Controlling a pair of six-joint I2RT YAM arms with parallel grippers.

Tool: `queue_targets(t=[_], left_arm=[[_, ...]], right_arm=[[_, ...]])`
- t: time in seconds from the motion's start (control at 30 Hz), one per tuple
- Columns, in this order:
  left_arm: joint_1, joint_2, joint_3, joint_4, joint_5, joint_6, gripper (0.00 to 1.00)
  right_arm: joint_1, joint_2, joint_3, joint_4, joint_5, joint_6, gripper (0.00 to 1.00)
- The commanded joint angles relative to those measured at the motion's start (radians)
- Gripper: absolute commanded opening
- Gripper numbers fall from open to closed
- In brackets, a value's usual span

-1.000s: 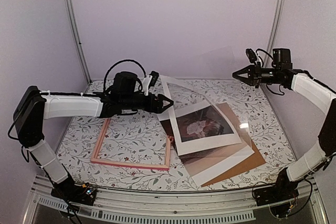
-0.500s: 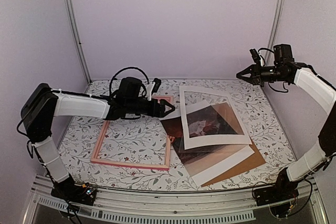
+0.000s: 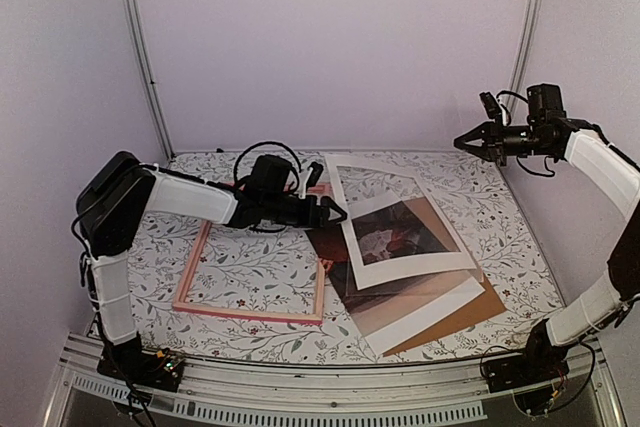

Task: Put the photo into the frame
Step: Pass from the right arm to the left

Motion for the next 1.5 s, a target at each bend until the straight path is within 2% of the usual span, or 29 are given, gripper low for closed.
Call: queue_targets(t=[0.0, 0.2, 0.43, 0.63, 0.8, 0.93, 1.1, 1.33, 1.47], left_arm=[[-0.003, 0.055, 0.046, 0.043, 0.072, -0.03, 0.86], [-0.002, 0.124, 0.077, 0.137, 0.172, -0.087, 0.85], [-0.001, 0.189, 0.112, 0.221, 0.238, -0.13, 0.73], [0.001, 0.216, 0.095, 0.344, 0.288, -0.192, 0.48], [0.009, 0.219, 0.079, 0.378, 0.31, -0.199, 0.22], [0.02, 0.213, 0.057, 0.39, 0.308, -0.207, 0.09], [0.031, 0.195, 0.025, 0.387, 0.289, -0.208, 0.01], [0.036, 0.2, 0.025, 0.341, 0.273, -0.203, 0.02], [0.035, 0.187, 0.035, 0.262, 0.224, -0.176, 0.24]], right_arm=[[-0.02, -0.039, -0.002, 0.01, -0.084, -0.002, 0.0], [-0.027, -0.04, -0.008, 0.009, -0.098, -0.003, 0.0], [-0.028, -0.048, -0.007, 0.008, -0.104, -0.002, 0.0], [-0.061, -0.051, -0.014, 0.004, -0.103, -0.005, 0.0], [-0.074, -0.044, -0.025, 0.005, -0.096, -0.012, 0.0], [-0.09, -0.044, -0.024, -0.004, -0.076, -0.017, 0.0], [-0.134, -0.057, -0.017, -0.026, -0.057, -0.029, 0.0], [-0.16, -0.073, 0.004, -0.049, -0.045, -0.039, 0.0], [-0.158, -0.075, 0.019, -0.057, -0.058, -0.039, 0.0]])
